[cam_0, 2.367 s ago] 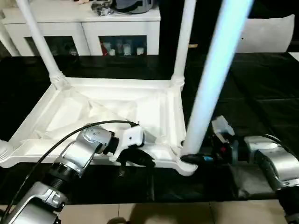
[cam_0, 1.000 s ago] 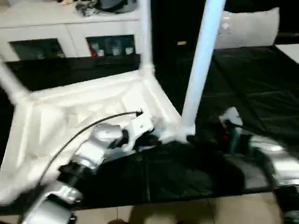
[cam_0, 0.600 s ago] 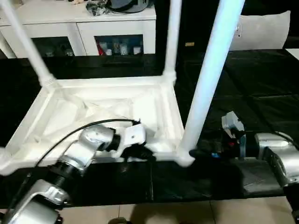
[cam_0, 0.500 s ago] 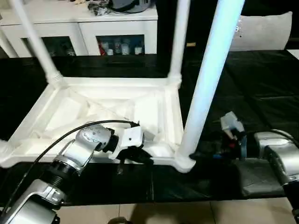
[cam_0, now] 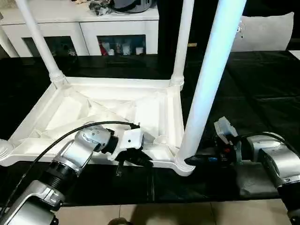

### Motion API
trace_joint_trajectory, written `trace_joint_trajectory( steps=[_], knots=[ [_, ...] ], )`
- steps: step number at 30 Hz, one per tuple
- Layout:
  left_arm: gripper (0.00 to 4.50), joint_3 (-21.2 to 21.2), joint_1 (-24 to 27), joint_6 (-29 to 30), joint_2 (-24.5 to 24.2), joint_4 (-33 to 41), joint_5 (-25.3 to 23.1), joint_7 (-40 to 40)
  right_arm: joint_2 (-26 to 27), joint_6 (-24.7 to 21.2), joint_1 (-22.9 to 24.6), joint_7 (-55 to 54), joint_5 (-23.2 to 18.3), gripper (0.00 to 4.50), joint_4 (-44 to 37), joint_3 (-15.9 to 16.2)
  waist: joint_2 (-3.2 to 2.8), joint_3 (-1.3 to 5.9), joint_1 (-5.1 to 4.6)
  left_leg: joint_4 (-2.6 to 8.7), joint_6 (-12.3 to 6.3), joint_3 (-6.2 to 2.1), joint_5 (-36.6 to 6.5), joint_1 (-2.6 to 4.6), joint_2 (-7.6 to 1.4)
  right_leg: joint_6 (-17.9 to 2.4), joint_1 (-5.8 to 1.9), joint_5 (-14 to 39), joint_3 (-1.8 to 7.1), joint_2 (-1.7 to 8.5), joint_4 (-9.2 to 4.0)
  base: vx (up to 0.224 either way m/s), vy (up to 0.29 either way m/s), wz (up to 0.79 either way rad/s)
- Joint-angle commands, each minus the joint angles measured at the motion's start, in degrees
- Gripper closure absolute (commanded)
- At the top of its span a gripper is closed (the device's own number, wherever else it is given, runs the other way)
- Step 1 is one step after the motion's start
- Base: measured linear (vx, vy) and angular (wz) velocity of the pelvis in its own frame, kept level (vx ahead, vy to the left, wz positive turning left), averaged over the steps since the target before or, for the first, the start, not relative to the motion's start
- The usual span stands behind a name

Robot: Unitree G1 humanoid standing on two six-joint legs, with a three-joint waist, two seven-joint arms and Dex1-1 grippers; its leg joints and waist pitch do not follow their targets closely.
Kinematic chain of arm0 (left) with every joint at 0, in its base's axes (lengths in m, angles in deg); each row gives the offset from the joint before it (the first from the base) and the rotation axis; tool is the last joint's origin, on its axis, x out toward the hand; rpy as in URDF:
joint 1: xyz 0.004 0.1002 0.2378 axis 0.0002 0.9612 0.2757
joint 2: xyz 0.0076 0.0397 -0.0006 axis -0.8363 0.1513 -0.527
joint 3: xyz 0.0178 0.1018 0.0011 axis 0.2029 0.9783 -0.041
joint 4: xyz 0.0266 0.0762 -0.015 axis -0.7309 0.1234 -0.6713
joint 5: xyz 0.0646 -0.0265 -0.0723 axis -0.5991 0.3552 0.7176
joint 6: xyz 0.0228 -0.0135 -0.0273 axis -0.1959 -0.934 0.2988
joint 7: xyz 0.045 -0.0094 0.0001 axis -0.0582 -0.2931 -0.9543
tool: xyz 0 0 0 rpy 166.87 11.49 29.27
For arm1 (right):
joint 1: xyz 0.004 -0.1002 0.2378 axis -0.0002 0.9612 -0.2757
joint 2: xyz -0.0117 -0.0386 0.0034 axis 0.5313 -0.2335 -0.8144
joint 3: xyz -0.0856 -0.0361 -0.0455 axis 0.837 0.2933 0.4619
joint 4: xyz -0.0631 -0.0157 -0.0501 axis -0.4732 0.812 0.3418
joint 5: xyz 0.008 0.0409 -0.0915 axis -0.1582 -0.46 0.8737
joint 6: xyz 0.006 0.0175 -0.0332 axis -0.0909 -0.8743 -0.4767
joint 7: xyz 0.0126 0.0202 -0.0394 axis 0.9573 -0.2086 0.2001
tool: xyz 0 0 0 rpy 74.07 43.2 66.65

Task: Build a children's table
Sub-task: Rotate leg to tighten

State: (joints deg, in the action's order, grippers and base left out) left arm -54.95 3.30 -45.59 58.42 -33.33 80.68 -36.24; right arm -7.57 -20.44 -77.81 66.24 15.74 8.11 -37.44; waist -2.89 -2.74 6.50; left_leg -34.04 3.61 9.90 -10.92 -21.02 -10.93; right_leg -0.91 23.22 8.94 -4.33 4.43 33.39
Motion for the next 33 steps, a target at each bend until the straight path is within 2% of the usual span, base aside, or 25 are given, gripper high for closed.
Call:
trace_joint_trajectory(
  steps=[1, 6, 9, 10, 11, 12, 13, 14, 15, 16, 17, 19, 20, 22, 23, 26, 27, 28, 29, 31, 32, 33],
  knots=[
    [4.50, 1.52, 0.42, 0.34, 1.14, 2.70, 1.46, -2.16, 0.68, -1.08, 0.35, -0.09, -1.25, 2.52, -1.21, 0.35, 0.83, 3.97, -0.12, 3.65, -4.64, -0.29, -8.62, 0.31, -2.20, -11.72, -3.14, 16.19, 2.30, 3.70, -3.38, 0.000, 0.000, 0.00],
    [4.50, -0.61, 0.80, 6.85, 3.95, 3.72, 2.58, 3.15, 2.34, -5.17, 2.13, -4.21, -2.77, 2.56, -4.19, -0.82, 0.73, 3.93, -0.10, 3.70, -4.62, -0.26, -8.70, 0.42, -2.30, -11.99, -3.07, 15.67, 2.35, 3.58, -3.42, 0.000, 0.000, 0.00],
    [4.50, -1.90, 0.89, 11.58, 6.79, 4.16, 2.47, 8.47, 6.47, -8.92, 1.38, -13.95, -1.42, 2.56, -3.49, -2.10, 0.70, 3.51, -0.51, 3.96, -3.43, -0.34, -11.56, 0.45, -2.04, -10.57, -3.01, 21.25, 2.21, 3.58, -4.05, 0.000, 0.000, 0.00],
    [4.50, -1.90, 0.89, 11.58, 6.79, 4.16, 2.47, 8.47, 6.47, -8.92, 1.38, -13.95, -1.42, 2.56, -3.49, -2.10, 0.63, 3.39, -0.72, 4.10, -2.61, -0.51, -12.52, 0.55, -1.96, -9.68, -2.88, 24.16, 2.09, 3.68, -4.38, 0.000, 0.000, 0.00],
    [4.50, -1.97, 0.88, 11.74, 6.95, 4.14, 2.45, 8.76, 6.71, -8.98, 1.30, -14.46, -1.30, 2.56, -3.36, -2.17, 0.96, 3.37, -1.13, 4.12, -2.10, -0.62, -13.18, 0.41, -1.65, -8.30, -3.16, 26.75, 1.93, 3.73, -4.65, 0.000, 0.000, 0.00],
    [4.50, -3.04, 0.60, 14.45, 9.50, 3.81, 1.94, 13.42, 10.49, -9.73, 0.10, -22.30, 0.48, 2.56, -1.43, -3.30, 0.84, 3.34, -1.33, 4.22, -1.88, -0.70, -13.22, 0.39, -1.68, -7.81, -3.13, 27.50, 1.96, 3.77, -4.69, 0.000, 0.000, 0.00],
    [4.50, -3.43, 0.24, 15.72, 10.89, 3.41, 1.48, 15.77, 12.41, -9.61, -0.61, -26.12, 1.69, 2.56, -0.21, -3.61, 0.86, 3.14, -2.42, 4.20, -1.26, -0.77, -14.09, 0.21, -1.44, -6.93, -2.98, 29.73, 1.76, 3.72, -5.04, 0.000, 0.000, 0.00],
    [4.50, -3.82, -0.11, 17.07, 12.14, 3.11, 0.99, 17.81, 14.04, -9.51, -1.19, -29.40, 2.88, 2.56, 0.72, -3.83, 0.87, 3.23, -2.77, 4.22, -0.83, -0.93, -14.10, 0.10, -1.36, -6.60, -3.13, 30.17, 1.59, 3.73, -4.96, 0.000, 0.000, 0.00],
    [4.50, -3.82, -0.11, 17.07, 12.14, 3.11, 0.99, 17.81, 14.04, -9.51, -1.19, -29.40, 2.88, 2.56, 0.72, -3.83, 0.97, 3.20, -3.25, 4.25, -0.74, -0.97, -14.25, -0.01, -1.26, -6.20, -3.18, 30.70, 1.51, 3.72, -5.18, 0.000, 0.000, 0.00],
    [4.50, -5.37, -2.00, 19.91, 15.76, 0.79, -0.01, 23.92, 18.48, -9.95, -3.22, -38.66, 5.44, 2.56, 3.91, -4.61, 1.01, 3.19, -3.88, 3.99, -1.47, -0.87, -15.04, 0.29, -0.99, -5.00, -2.89, 32.60, 1.53, 3.66, -5.72, 0.000, 0.000, 0.00],
    [4.50, -5.37, -2.00, 19.91, 15.76, 0.79, -0.01, 23.92, 18.48, -9.95, -3.22, -38.66, 5.44, 2.56, 3.91, -4.61, 0.92, 3.05, -4.39, 3.90, -1.53, -0.69, -15.09, 0.35, -0.95, -5.35, -2.55, 32.62, 1.59, 3.52, -5.79, 0.000, 0.000, 0.00],
    [4.50, -6.86, -3.90, 21.50, 18.67, -1.72, -0.61, 29.10, 22.21, -10.65, -5.41, -46.92, 6.79, 2.56, 7.46, -6.00, 0.72, 3.14, -5.04, 3.79, -1.12, -0.95, -15.46, 0.32, -0.60, -4.89, -2.72, 34.06, 1.09, 3.43, -5.92, 0.000, 0.000, 0.00],
    [4.50, -7.32, -4.48, 21.96, 19.56, -2.42, -0.69, 30.73, 23.51, -11.11, -6.25, -49.87, 6.76, 2.56, 8.85, -7.01, 0.68, 3.25, -5.25, 3.69, -1.09, -1.00, -15.90, 0.60, -0.55, -4.72, -2.54, 34.11, 0.99, 3.44, -6.19, 0.000, 0.000, 0.00],
    [4.50, -10.25, -6.74, 22.71, 22.88, -5.18, -0.19, 37.38, 26.31, -6.75, -8.59, -56.19, 7.11, 2.56, 13.18, -9.26, 0.52, 3.37, -5.46, 3.80, -1.66, -0.97, -15.73, 0.63, -0.71, -5.66, -2.57, 30.76, 1.07, 3.34, -6.17, 0.000, 0.000, 0.00],
    [4.50, -10.76, -7.34, 22.47, 23.49, -5.85, -0.45, 38.93, 27.14, -5.16, -9.08, -57.03, 6.86, 2.01, 14.00, -9.95, 0.48, 3.39, -5.53, 3.76, -1.93, -0.83, -16.27, 0.80, -0.82, -6.47, -2.33, 29.31, 1.07, 3.28, -6.13, 0.000, 0.000, 0.00],
    [4.50, -10.63, -7.69, 21.68, 23.57, -6.21, -1.93, 39.74, 28.45, -3.98, -9.36, -57.09, 6.31, 1.81, 14.15, -11.27, 0.48, 3.67, -5.32, 3.99, -3.09, -0.88, -15.35, 0.47, -1.04, -8.04, -2.86, 24.23, 1.36, 3.32, -5.48, 0.000, 0.000, 0.00],
    [4.50, -10.02, -7.50, 20.91, 22.87, -6.18, -2.63, 38.94, 28.04, -3.60, -8.79, -55.67, 6.37, 1.81, 13.21, -11.07, 0.52, 3.73, -5.28, 4.02, -3.32, -0.90, -14.79, 0.33, -1.13, -8.50, -2.95, 22.75, 1.47, 3.35, -5.26, 0.000, 0.000, 0.00],
    [4.50, -9.28, -7.12, 19.92, 21.95, -6.02, -3.40, 37.83, 27.37, -3.06, -7.91, -53.96, 6.70, 1.51, 11.92, -10.65, 0.56, 3.83, -5.12, 4.00, -3.78, -0.88, -13.50, 0.19, -1.19, -9.39, -3.18, 20.15, 1.56, 3.36, -4.93, 0.000, 0.000, 0.00],
    [4.50, -8.81, -6.93, 19.44, 21.36, -6.04, -3.80, 37.26, 26.91, -2.59, -7.36, -53.12, 7.05, 1.43, 11.26, -10.37, 0.50, 3.98, -4.94, 3.83, -4.23, -0.74, -12.31, 0.28, -1.31, -10.30, -3.14, 17.89, 1.73, 3.41, -4.63, 0.000, 0.000, 0.00],
    [4.50, -8.33, -6.65, 18.99, 20.50, -6.12, -4.20, 36.65, 25.95, -2.11, -6.49, -51.66, 7.03, 1.32, 10.30, -10.16, 0.58, 4.06, -4.68, 3.69, -5.01, -0.61, -10.05, -0.15, -1.28, -11.14, -3.45, 15.58, 1.79, 3.55, -4.32, 0.000, 0.000, 0.00],
    [4.50, -7.91, -6.32, 18.31, 19.32, -6.50, -4.42, 35.76, 23.97, -1.05, -5.23, -49.25, 6.81, 1.20, 9.33, -9.77, 0.49, 4.07, -4.24, 3.61, -5.27, -0.59, -9.37, -0.02, -1.36, -11.13, -3.46, 15.32, 1.77, 3.65, -4.34, 0.000, 0.000, 0.00],
    [4.50, -7.91, -6.32, 18.31, 19.32, -6.50, -4.42, 35.76, 23.97, -1.05, -5.23, -49.25, 6.81, 1.20, 9.33, -9.77, 0.49, 4.07, -4.24, 3.61, -5.27, -0.59, -9.37, -0.02, -1.36, -11.13, -3.46, 15.32, 1.77, 3.65, -4.34, 0.000, 0.000, 0.00]
  ],
)
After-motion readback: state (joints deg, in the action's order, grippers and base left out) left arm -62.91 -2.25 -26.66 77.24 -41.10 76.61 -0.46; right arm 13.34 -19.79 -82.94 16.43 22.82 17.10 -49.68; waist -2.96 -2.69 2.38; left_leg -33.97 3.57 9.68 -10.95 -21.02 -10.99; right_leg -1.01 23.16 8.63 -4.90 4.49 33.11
